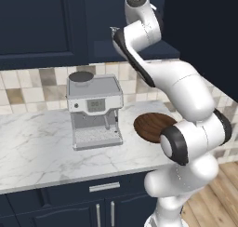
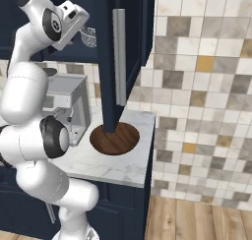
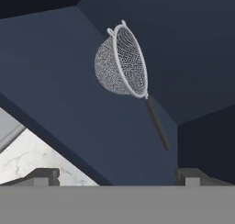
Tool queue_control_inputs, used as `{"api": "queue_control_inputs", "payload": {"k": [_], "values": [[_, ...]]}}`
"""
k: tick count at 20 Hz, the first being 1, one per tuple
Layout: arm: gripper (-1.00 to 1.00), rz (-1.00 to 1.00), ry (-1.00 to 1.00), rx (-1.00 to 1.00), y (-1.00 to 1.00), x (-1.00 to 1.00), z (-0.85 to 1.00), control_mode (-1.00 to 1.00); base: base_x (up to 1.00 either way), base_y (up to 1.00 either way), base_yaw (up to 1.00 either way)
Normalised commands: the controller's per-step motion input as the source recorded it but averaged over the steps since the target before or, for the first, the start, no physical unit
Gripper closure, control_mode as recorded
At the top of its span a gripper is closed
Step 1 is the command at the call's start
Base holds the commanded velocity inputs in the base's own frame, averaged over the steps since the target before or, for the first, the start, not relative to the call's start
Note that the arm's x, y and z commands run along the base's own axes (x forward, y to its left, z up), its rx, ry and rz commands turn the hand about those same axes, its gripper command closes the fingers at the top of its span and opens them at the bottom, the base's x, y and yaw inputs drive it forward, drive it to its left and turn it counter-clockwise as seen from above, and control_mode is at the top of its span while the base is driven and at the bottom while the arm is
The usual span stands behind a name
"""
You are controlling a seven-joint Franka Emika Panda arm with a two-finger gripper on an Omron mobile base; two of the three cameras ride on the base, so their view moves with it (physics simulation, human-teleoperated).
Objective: Open the cabinet and setup a tea strainer by placing it in the bowl upright.
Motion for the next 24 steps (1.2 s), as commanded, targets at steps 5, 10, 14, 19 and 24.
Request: {"api": "queue_control_inputs", "payload": {"k": [5,10,14,19,24], "values": [[-1.0,0.01,0.0,0.0,0.09,0.11,-0.05,-1.0,0.0,0.0,0.0],[-1.0,0.0,0.0,0.0,0.03,0.03,-0.15,-1.0,0.0,0.0,0.0],[-1.0,0.0,0.0,0.0,0.02,0.0,-0.17,-1.0,0.0,0.0,0.0],[-1.0,0.0,0.0,0.0,0.01,0.04,-0.16,-1.0,0.0,0.0,0.0],[-1.0,0.01,0.0,0.0,0.0,0.36,0.0,-1.0,0.0,0.0,0.0]]}}
